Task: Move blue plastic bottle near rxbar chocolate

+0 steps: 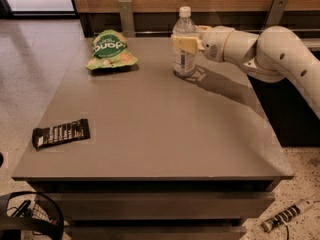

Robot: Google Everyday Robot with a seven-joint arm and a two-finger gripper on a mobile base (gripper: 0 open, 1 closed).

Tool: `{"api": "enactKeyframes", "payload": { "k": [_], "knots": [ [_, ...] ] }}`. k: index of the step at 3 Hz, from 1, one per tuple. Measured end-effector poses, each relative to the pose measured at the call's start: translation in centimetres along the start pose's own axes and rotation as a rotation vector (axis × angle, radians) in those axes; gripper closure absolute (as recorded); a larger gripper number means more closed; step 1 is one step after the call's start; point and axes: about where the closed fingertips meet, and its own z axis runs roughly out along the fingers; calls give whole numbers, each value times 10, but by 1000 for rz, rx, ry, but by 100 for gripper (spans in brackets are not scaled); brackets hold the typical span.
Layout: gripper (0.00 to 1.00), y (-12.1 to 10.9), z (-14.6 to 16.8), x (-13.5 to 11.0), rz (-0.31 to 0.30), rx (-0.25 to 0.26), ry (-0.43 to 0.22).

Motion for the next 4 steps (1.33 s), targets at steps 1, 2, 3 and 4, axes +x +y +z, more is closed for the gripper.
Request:
{"api": "enactKeyframes", "payload": {
  "k": [1,2,3,4],
  "knots": [
    [100,9,-6,-20,1,-21,-9],
    [100,40,-26,-66,-14,-33,7],
    [100,79,-44,-99,-32,-52,1],
    [100,120,-54,-101,-59,-107,-7]
  ]
}}
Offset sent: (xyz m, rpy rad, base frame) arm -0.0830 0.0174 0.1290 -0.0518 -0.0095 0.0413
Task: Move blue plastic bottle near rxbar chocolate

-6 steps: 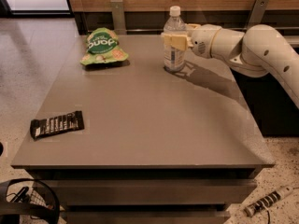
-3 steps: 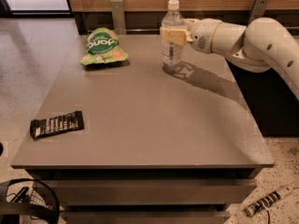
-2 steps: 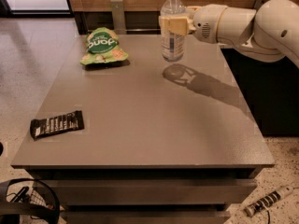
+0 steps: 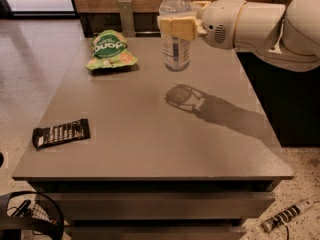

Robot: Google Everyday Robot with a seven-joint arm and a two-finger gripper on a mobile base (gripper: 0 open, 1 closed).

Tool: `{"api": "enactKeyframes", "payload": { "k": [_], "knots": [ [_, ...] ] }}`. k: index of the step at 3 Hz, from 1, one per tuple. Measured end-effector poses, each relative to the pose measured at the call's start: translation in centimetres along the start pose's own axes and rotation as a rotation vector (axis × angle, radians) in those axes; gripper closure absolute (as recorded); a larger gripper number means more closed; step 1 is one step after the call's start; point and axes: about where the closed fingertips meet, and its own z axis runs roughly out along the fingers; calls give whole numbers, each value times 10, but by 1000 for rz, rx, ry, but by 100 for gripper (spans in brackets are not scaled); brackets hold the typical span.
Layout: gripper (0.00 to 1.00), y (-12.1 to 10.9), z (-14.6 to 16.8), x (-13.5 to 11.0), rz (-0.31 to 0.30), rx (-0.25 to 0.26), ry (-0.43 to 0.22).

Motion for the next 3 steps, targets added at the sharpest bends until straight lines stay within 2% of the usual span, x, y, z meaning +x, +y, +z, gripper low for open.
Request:
{"api": "enactKeyframes", "payload": {
  "k": [2,3],
  "knots": [
    [100,91,10,23,-13,-217,-57],
    [100,125,15,33,-5,-303,-95]
  ]
}}
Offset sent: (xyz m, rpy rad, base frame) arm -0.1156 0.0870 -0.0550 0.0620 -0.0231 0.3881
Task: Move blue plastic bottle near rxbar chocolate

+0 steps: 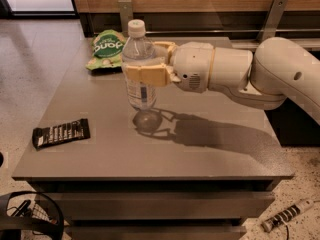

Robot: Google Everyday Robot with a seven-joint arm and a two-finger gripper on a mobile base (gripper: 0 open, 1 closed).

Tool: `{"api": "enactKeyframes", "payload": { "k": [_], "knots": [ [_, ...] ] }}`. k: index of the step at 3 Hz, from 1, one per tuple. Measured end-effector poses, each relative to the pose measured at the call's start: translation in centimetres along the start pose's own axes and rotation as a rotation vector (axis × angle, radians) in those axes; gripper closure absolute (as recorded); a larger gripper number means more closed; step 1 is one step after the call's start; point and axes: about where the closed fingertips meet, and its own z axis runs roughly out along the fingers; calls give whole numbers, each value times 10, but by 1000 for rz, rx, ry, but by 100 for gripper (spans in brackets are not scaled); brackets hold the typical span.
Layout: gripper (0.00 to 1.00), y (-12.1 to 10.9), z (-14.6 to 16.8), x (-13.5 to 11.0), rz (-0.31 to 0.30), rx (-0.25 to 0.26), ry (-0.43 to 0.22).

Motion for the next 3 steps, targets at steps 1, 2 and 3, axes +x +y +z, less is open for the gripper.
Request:
{"api": "enactKeyframes", "payload": {
  "k": [1,2,3],
  "knots": [
    [100,27,11,9,25,-46,-29],
    [100,47,11,23,51,-51,-30],
    [100,54,11,34,61,-60,-20]
  ]
}}
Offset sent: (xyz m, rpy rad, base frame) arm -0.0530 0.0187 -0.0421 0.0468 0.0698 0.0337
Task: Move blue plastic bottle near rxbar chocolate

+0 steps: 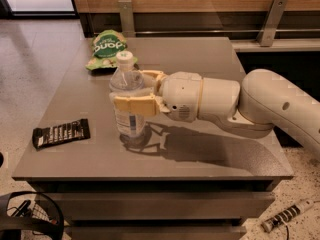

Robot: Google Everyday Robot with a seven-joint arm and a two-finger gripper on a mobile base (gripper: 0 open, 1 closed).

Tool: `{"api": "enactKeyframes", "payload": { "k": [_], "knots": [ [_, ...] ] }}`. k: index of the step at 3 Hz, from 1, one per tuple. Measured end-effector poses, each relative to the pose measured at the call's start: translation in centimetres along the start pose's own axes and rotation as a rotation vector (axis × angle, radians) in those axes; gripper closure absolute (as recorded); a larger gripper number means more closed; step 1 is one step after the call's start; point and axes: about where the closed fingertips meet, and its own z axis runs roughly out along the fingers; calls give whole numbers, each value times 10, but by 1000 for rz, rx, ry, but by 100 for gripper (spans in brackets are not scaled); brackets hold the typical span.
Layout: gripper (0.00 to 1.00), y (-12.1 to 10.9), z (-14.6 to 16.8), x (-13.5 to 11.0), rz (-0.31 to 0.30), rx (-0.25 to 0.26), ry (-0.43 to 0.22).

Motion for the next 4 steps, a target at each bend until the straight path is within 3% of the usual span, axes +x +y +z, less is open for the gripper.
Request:
{"api": "enactKeyframes", "payload": {
  "k": [3,4],
  "knots": [
    [98,7,18,25,8,-100,-3],
    [67,9,20,24,6,-103,-3]
  ]
}}
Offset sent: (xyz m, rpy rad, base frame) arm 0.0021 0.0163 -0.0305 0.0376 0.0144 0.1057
